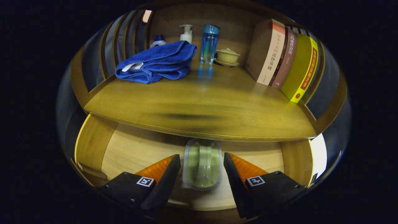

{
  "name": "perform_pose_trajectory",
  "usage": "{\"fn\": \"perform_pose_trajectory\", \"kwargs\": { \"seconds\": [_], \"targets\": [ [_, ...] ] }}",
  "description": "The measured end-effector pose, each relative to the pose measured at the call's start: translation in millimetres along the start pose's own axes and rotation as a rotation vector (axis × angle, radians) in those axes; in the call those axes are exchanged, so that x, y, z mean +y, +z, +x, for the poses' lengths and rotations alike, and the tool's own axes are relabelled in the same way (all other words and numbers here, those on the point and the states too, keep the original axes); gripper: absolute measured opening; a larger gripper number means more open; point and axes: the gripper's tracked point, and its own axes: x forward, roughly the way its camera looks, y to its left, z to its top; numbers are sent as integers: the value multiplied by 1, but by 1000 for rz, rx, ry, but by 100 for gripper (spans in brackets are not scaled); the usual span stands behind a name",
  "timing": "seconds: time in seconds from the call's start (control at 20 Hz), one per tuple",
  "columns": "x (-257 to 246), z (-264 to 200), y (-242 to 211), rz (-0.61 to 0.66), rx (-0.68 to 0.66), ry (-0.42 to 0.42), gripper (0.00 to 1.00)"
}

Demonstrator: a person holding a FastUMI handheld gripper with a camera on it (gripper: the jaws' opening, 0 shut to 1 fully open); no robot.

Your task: Pull open the drawer, take out the items inside it, and place them on the countertop above the cabinet.

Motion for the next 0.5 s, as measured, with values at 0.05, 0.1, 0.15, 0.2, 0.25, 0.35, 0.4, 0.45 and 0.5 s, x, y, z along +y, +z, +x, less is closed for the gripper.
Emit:
{"fn": "perform_pose_trajectory", "kwargs": {
  "seconds": [0.05, 0.1, 0.15, 0.2, 0.25, 0.35, 0.4, 0.45, 0.5],
  "targets": [
    [3, 4, -4, -8, 22, 9, 93],
    [3, 6, -10, -8, 52, 8, 92],
    [3, 8, -14, -1, 73, 8, 89],
    [3, 11, -17, 3, 87, 9, 85],
    [2, 12, -18, 6, 93, 7, 82],
    [3, 13, -20, 6, 105, 11, 78],
    [4, 14, -23, 9, 113, 16, 77],
    [5, 15, -25, 16, 113, 21, 75],
    [7, 17, -30, 22, 123, 25, 73]
  ]
}}
